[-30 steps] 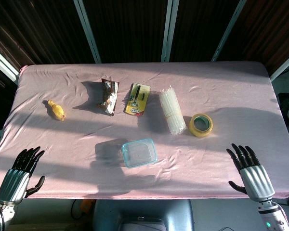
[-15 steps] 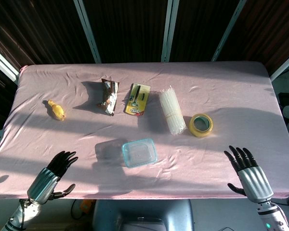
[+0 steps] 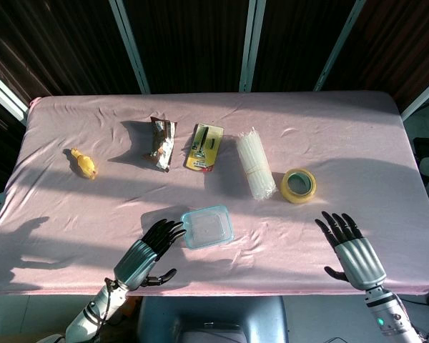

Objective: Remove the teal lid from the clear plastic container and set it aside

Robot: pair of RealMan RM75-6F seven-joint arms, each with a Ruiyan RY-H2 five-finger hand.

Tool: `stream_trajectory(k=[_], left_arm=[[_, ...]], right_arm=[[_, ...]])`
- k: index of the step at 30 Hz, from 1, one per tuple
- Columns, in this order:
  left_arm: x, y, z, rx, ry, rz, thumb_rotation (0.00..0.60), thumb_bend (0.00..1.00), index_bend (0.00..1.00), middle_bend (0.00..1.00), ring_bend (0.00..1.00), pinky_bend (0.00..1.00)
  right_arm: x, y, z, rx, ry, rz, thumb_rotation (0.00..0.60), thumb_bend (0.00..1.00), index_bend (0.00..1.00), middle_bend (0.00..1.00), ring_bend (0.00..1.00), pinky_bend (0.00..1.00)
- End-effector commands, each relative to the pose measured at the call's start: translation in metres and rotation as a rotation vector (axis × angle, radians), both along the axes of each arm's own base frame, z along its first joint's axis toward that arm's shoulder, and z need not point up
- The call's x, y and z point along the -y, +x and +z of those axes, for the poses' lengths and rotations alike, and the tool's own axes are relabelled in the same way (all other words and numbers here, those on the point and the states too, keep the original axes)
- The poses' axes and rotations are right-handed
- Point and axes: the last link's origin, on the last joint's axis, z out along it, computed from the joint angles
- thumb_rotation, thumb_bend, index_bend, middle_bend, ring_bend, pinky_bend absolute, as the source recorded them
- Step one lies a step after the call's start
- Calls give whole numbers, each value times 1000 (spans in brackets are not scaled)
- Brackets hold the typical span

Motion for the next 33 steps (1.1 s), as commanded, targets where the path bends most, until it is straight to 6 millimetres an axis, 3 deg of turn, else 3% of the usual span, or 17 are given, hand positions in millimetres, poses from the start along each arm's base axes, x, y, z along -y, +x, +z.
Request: stream_trajectory(k=[1, 12, 25, 33], left_arm=[[-24, 29, -31, -20, -14, 34, 600, 281, 0, 0, 0, 0], [-49, 38, -74, -95, -76, 141, 600, 281, 0, 0, 0, 0], [-56, 48, -91, -149, -95, 142, 600, 279, 0, 0, 0, 0], [-66, 42, -99, -232, -78, 189, 600, 277, 0, 0, 0, 0]], right_arm=[[-1, 1, 5, 11, -10, 4, 600, 78, 0, 0, 0, 0], [-1, -9, 22, 33, -44, -24, 600, 78, 0, 0, 0, 0], [0, -19, 34, 56, -59, -44, 600, 78, 0, 0, 0, 0], [-2, -22, 39, 69, -60, -44, 600, 79, 0, 0, 0, 0]])
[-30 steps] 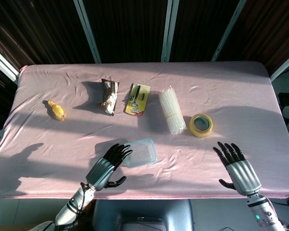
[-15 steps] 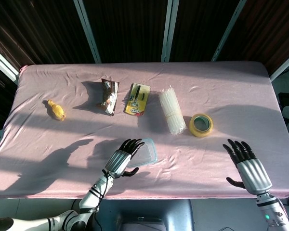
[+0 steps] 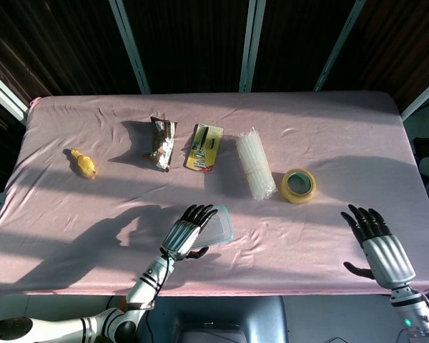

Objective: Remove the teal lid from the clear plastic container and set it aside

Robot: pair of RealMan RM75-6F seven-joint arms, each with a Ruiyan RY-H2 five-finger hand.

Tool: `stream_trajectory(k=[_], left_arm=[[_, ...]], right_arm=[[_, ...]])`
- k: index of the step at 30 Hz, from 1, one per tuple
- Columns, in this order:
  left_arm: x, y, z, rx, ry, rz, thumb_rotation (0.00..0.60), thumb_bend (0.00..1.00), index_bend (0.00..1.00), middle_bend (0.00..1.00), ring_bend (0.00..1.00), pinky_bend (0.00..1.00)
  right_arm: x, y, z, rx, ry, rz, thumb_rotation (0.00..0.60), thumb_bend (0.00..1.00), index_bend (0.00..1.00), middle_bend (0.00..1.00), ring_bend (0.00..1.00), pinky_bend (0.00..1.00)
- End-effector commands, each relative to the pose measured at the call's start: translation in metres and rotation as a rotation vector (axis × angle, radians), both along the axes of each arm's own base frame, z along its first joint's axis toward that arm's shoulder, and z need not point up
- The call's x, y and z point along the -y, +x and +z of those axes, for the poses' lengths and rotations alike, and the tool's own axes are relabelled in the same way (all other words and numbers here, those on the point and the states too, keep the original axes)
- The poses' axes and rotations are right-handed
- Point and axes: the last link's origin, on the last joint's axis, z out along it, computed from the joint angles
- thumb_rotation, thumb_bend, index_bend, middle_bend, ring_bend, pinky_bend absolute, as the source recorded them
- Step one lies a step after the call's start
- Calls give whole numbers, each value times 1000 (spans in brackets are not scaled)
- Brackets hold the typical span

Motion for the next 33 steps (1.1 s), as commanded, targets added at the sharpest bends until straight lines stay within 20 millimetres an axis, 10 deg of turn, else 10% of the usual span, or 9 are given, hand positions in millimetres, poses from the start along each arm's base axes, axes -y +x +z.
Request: stream_trajectory(k=[1, 19, 33], left_arm=[[-2, -1, -2, -25, -10, 15, 600, 277, 0, 0, 0, 0], [4, -2, -5, -18, -29, -10, 600, 292, 0, 222, 206, 194], [16, -1, -10, 49, -19, -108, 600, 292, 0, 223, 171, 181]], right_arm=[[0, 0, 0, 1, 2, 1, 600, 79, 0, 0, 0, 0], [23, 27, -36, -48, 99, 168, 600, 82, 10, 0, 0, 0], [79, 59, -116, 12, 266, 360, 600, 309, 467, 71, 0, 0]])
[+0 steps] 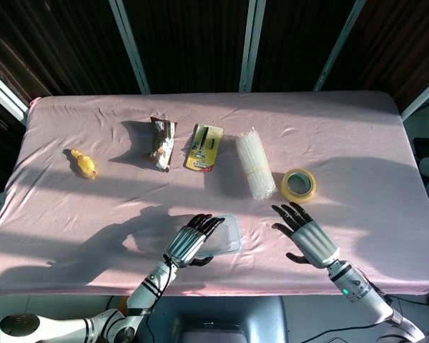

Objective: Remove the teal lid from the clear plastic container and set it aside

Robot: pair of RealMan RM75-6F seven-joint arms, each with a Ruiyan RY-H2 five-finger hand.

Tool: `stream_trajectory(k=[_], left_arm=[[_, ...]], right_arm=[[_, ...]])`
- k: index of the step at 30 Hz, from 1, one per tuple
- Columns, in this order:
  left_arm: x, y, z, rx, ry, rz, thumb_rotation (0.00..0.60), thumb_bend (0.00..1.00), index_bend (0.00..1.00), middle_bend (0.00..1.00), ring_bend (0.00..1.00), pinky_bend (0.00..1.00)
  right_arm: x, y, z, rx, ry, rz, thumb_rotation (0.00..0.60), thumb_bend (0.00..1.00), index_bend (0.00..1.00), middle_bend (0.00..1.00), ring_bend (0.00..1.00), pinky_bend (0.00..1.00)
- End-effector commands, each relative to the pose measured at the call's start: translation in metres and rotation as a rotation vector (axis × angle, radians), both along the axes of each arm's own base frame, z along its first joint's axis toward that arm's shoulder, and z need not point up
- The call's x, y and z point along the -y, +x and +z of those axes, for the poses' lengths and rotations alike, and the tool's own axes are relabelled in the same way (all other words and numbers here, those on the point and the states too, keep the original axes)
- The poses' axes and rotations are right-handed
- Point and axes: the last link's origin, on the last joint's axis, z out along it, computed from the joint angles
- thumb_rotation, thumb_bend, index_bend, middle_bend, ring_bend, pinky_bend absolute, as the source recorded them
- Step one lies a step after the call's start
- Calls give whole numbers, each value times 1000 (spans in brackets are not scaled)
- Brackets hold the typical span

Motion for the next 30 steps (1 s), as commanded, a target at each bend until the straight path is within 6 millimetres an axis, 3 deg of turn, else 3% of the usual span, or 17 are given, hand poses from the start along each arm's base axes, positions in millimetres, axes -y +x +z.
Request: stream_trajectory(k=[1, 5, 16, 30], left_arm=[[2, -1, -2, 9, -3, -10, 600, 292, 0, 221, 166, 179], [3, -1, -2, 18, 11, -27, 600, 300, 0, 216, 156, 171], [6, -8, -8, 27, -35, -9, 600, 303, 0, 225, 147, 162], [8, -9, -8, 26, -38, -18, 600, 305, 0, 220, 144, 159]], right_arm=[[8, 11, -22, 45, 52, 50, 600, 319, 490, 85, 0, 0], [12, 18, -37, 89, 77, 104, 600, 399, 525, 116, 0, 0], [18, 31, -68, 140, 123, 137, 600, 400, 556, 116, 0, 0], [20, 44, -84, 157, 139, 150, 600, 400, 603, 121, 0, 0]])
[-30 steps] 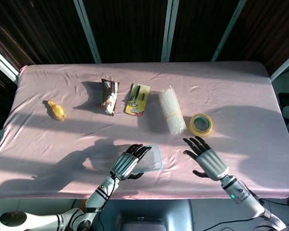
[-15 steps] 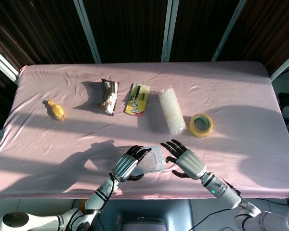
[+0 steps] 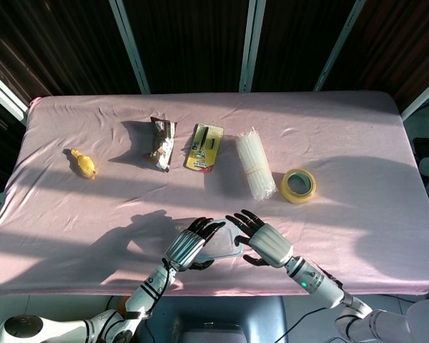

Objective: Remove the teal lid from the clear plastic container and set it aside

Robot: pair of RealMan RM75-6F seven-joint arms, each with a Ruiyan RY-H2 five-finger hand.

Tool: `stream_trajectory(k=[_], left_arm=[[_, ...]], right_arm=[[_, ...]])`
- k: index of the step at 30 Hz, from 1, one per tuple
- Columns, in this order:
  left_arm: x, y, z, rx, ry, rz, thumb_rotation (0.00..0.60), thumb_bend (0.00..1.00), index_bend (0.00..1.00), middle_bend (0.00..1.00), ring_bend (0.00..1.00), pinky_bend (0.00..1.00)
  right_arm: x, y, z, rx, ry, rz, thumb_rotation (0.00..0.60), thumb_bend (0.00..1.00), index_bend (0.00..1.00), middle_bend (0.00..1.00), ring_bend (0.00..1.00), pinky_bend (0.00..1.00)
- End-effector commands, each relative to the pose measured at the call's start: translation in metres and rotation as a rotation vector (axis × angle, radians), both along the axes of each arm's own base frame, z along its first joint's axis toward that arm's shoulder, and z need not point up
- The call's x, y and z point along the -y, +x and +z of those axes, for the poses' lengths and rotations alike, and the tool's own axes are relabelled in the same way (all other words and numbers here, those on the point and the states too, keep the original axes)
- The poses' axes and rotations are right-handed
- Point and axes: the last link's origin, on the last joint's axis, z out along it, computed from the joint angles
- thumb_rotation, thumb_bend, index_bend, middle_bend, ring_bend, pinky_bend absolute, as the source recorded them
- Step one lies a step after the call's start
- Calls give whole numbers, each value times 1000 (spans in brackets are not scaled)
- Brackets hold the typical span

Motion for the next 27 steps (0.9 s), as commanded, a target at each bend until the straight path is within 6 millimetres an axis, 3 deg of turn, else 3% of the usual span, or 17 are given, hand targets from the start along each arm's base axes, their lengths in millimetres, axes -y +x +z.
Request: stream_trajectory(k=[1, 27], left_arm=[[0, 0, 0, 0, 0, -1, 600, 304, 0, 221, 143, 159], [2, -3, 0, -12, 1, -16, 600, 304, 0, 220, 143, 156]], right_arm=[[0, 3, -3, -1, -1, 6, 600, 400, 610, 124, 0, 0], [-1, 15, -4, 22, 2, 0, 600, 401, 637, 131, 0, 0]])
